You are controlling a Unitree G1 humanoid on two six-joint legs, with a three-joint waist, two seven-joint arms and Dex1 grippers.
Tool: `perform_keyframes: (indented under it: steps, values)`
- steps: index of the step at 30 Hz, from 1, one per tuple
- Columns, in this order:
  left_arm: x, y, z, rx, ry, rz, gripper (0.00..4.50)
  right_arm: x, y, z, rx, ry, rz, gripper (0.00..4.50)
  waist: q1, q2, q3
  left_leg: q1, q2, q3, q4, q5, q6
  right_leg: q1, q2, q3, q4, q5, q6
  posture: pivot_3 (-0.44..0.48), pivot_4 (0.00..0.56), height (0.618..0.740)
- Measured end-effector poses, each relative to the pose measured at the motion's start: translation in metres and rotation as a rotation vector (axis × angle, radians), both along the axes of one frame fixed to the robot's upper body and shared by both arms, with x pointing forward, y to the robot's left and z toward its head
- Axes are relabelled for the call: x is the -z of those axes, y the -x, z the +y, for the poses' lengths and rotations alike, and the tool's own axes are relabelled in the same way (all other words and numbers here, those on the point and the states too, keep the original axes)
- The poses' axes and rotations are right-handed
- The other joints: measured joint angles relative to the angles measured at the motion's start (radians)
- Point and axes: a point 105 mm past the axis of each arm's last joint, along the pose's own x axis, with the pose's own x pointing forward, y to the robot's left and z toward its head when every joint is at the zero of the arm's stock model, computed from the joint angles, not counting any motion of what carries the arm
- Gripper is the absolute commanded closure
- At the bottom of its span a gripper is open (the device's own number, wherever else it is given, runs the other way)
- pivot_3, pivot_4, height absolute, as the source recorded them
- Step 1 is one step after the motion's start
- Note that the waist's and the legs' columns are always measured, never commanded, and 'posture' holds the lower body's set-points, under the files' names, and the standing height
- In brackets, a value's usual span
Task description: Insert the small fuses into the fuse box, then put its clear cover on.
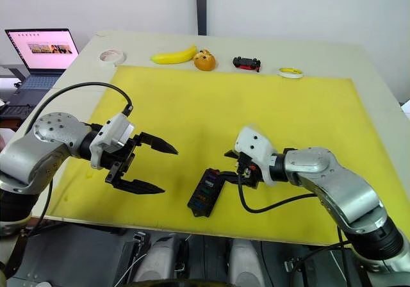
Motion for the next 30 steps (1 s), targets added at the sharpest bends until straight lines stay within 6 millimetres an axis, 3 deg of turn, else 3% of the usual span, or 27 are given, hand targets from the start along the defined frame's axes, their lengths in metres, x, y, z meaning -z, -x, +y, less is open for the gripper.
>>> perform_keyframes:
  steps: [1,4,7,24,26,30]
  values:
    - [0.0,0.0,0.0,0.0,0.0,0.0,0.0,-0.003,0.001,0.0,-0.007,-0.007,-0.005,1.62,0.0,0.0,0.0,0.0,0.0,0.0,0.0,0.0,0.0,0.0,0.0,0.0,0.0,0.0,0.0,0.0,0.15,0.737]
    - [0.0,0.0,0.0,0.0,0.001,0.0,0.0,-0.009,0.004,0.001,-0.027,-0.031,-0.007,2.48,0.0,0.0,0.0,0.0,0.0,0.0,0.0,0.0,0.0,0.0,0.0,0.0,0.0,0.0,0.0,0.0,0.15,0.737]
    - [0.0,0.0,0.0,-0.001,0.0,0.0,0.0,-0.011,0.008,0.006,-0.052,-0.048,-0.007,3.92,0.0,0.0,0.0,0.0,0.0,0.0,0.0,0.0,0.0,0.0,0.0,0.0,0.0,0.0,0.0,0.0,0.15,0.737]
    - [0.002,0.0,-0.001,-0.004,0.0,0.001,0.0,0.003,0.009,0.019,-0.094,-0.046,-0.015,3.92,0.0,0.0,0.0,0.0,0.0,0.0,0.0,0.0,0.0,0.0,0.0,0.0,0.0,0.0,0.0,0.0,0.15,0.737]
    - [0.001,0.001,-0.001,-0.003,0.0,-0.001,0.0,0.004,0.009,0.019,-0.098,-0.047,-0.013,4.43,0.0,0.0,0.0,0.0,0.0,0.0,0.0,0.0,0.0,0.0,0.0,0.0,0.0,0.0,0.0,0.0,0.15,0.737]
    - [0.002,0.001,-0.001,-0.002,0.0,0.002,0.0,0.003,0.009,0.019,-0.099,-0.051,-0.014,4.47,0.0,0.0,0.0,0.0,0.0,0.0,0.0,0.0,0.0,0.0,0.0,0.0,0.0,0.0,0.0,0.0,0.15,0.737]
